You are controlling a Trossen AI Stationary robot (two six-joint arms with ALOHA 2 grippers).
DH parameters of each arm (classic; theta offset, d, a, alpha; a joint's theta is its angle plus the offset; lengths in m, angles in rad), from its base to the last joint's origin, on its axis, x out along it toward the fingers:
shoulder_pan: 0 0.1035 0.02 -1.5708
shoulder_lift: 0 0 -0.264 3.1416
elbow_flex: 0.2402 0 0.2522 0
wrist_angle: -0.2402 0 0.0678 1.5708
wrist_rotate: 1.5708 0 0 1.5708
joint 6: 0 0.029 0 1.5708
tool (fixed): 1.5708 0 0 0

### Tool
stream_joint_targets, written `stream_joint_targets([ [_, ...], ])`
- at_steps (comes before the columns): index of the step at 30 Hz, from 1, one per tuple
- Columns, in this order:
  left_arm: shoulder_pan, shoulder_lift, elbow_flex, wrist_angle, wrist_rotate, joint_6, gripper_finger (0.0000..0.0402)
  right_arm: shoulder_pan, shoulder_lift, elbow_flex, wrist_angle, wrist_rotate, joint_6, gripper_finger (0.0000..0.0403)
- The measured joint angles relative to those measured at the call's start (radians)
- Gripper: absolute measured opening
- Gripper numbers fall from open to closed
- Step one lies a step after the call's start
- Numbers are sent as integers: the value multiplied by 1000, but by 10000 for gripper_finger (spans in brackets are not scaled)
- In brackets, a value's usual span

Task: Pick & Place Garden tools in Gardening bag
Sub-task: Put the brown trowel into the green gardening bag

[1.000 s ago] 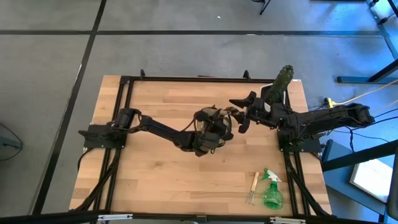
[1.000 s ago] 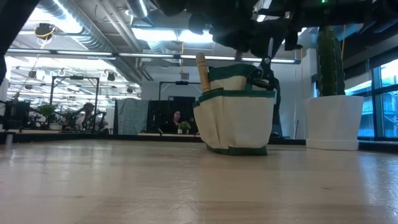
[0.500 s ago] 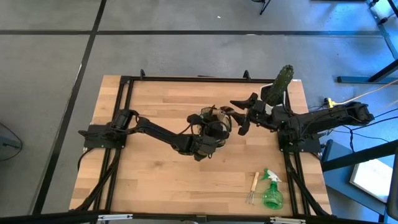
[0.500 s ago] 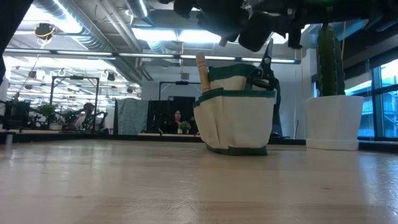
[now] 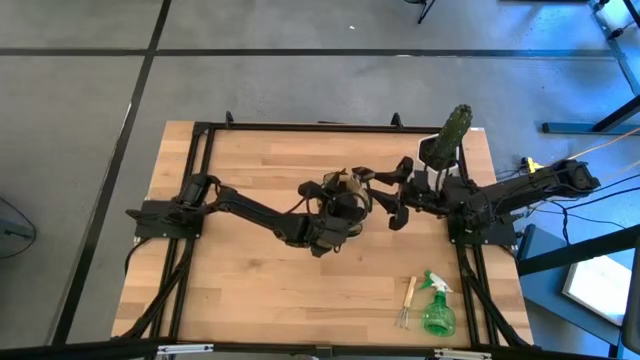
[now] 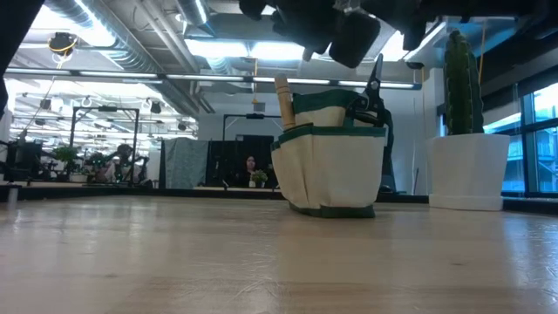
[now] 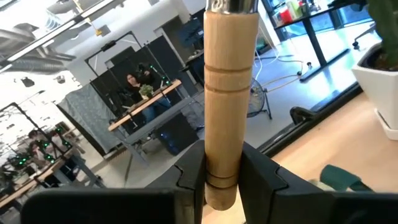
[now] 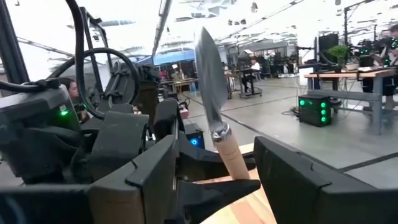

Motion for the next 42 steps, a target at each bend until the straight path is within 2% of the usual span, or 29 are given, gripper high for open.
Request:
stream_joint_targets([
  [3, -2, 0, 0, -8, 1, -1, 63, 19, -4, 0, 6, 12, -20, 220],
  [8, -14, 0, 0, -9, 2, -2, 63, 51, -5, 0, 25, 161, -76, 220],
  [20, -10, 1, 0, -22, 22, -48, 63, 59, 23, 0, 110, 78, -88, 220],
  [25, -6, 2, 0, -24, 24, -36, 63, 89, 28, 0, 101, 91, -91, 220],
  [32, -6, 2, 0, -28, 32, -36, 63, 145, 28, 0, 114, 243, -148, 220],
  [38, -6, 2, 0, -28, 75, -62, 63, 163, 60, 61, 50, 252, -165, 226],
  [42, -6, 2, 0, -28, 80, -63, 63, 176, 138, 134, -22, 328, -182, 244],
])
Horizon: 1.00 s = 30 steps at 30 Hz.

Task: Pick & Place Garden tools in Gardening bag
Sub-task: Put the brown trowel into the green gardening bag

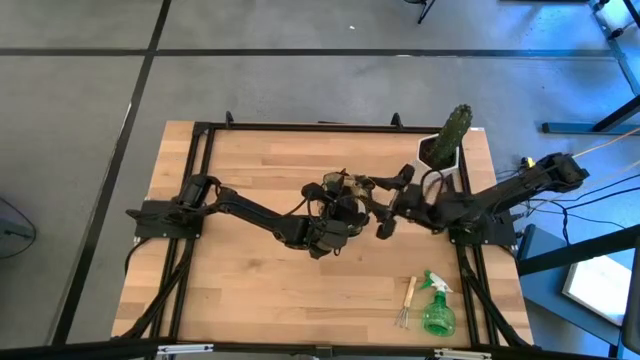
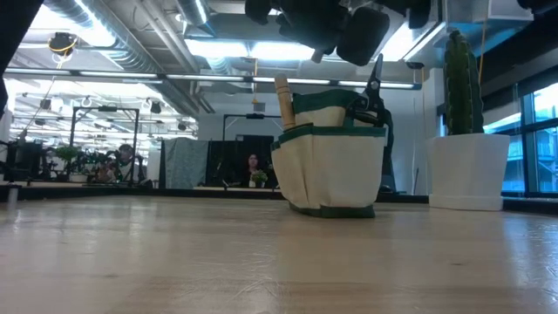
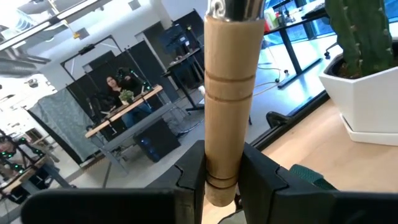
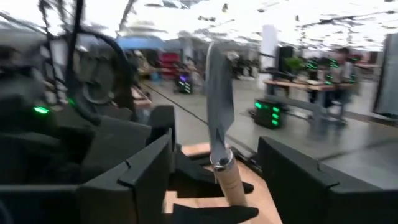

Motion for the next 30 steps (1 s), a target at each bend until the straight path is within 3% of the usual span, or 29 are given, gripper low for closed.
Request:
stream_joint_targets([
  [8, -1, 0, 0, -7, -4, -3, 63, 21, 124, 107, -25, 150, -34, 274],
  [23, -17, 0, 0, -38, -11, -13, 63, 28, 120, 114, -44, 82, -119, 267],
  [30, -20, 0, 0, -43, -6, -25, 63, 33, 122, 114, -32, 96, -111, 237],
])
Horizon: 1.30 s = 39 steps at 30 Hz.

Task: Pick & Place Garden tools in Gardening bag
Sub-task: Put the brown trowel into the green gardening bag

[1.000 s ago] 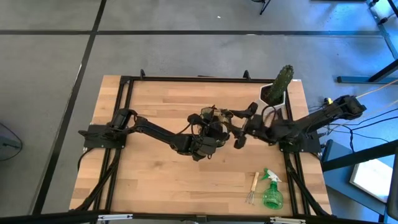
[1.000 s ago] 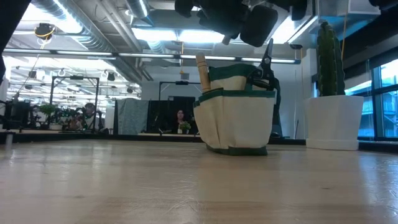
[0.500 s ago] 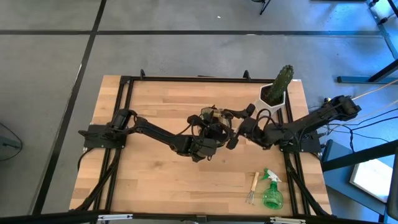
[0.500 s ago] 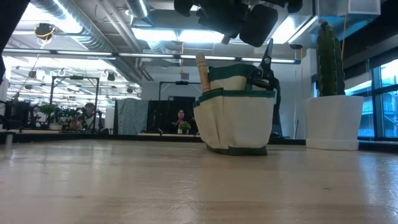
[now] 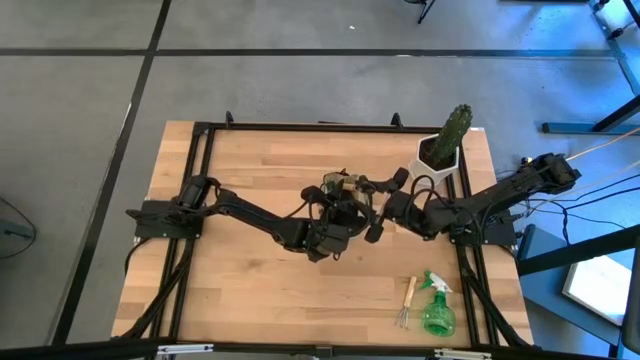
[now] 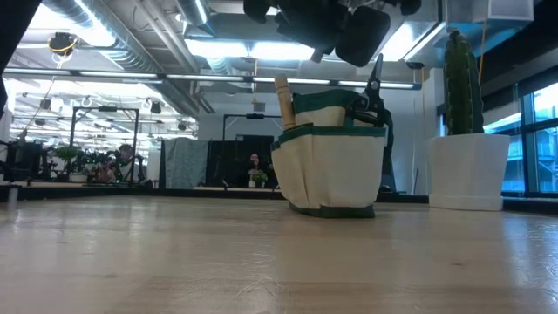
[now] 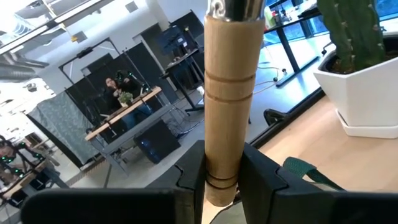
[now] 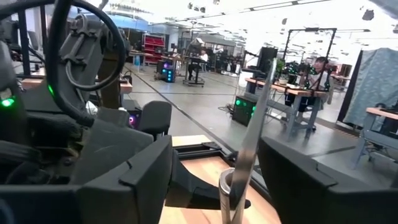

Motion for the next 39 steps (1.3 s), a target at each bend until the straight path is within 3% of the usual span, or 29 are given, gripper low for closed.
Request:
stream_joint_targets([
  [9, -7, 0, 0, -19, -28, -1, 63, 0, 0, 0, 12, 23, -8, 180],
  [24, -9, 0, 0, -39, -29, -5, 63, 9, 0, 0, 52, 106, -34, 145],
  [28, -9, 0, 0, -45, -21, -14, 63, 16, 0, 0, 52, 159, -35, 105],
  [33, -10, 0, 0, -45, -19, -16, 63, 28, 0, 0, 54, 157, -57, 17],
  [39, -17, 0, 0, -48, -17, -1, 63, 43, -2, 0, 52, 151, -77, 5],
])
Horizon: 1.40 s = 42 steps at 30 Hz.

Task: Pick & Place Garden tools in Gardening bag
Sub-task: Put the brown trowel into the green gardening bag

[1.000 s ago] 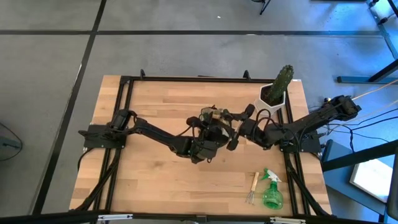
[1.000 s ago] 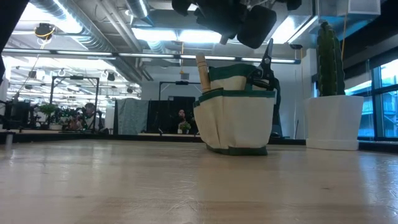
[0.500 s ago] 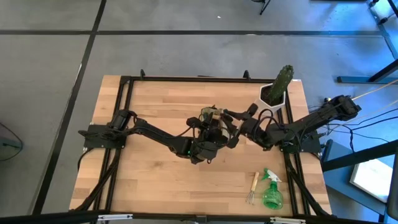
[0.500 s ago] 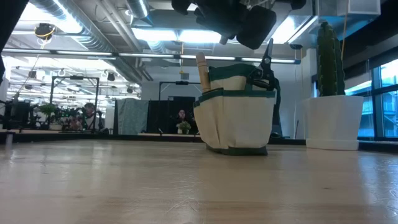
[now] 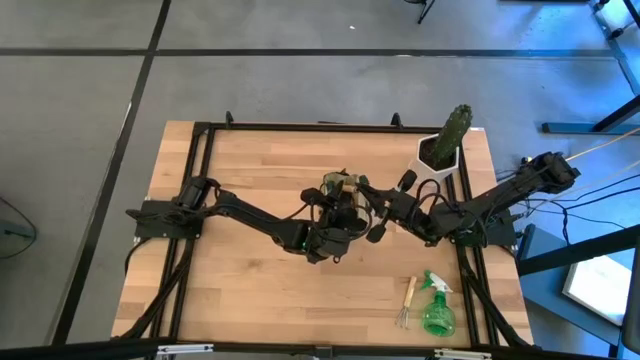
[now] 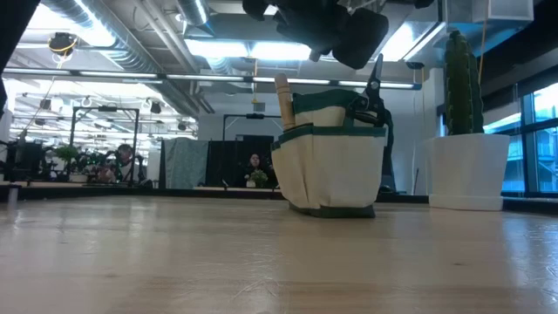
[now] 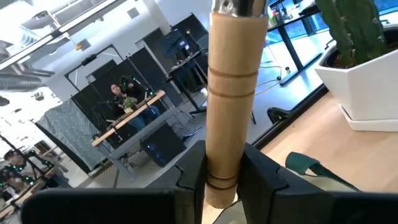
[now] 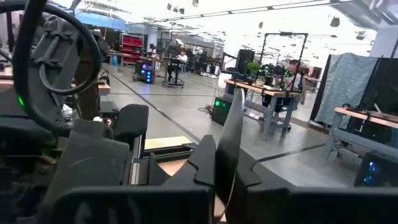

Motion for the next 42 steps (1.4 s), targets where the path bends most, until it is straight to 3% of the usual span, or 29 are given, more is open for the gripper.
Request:
stream_joint_targets([
  [4, -22, 0, 0, -9, -43, 31, 106, 8, -2, 0, 2, 16, -40, 3],
  [9, -63, 0, 0, -14, -63, 15, 150, 37, -3, -1, 75, 131, -136, 2],
  [13, -90, 0, 0, -13, -61, -13, 150, 79, -22, -1, 113, 220, -203, 1],
  [18, -129, -22, 0, -19, -57, -18, 135, 160, -54, -1, 106, 468, -206, 1],
  [22, -152, -49, 0, -24, -57, -13, 129, 236, -77, -1, 111, 593, -192, 1],
  [28, -182, -108, 0, -24, -57, -10, 129, 332, -92, -12, 110, 608, -99, 0],
  [42, -262, -133, 0, -18, -55, -69, 129, 428, -103, -96, 91, 578, 15, 0],
])
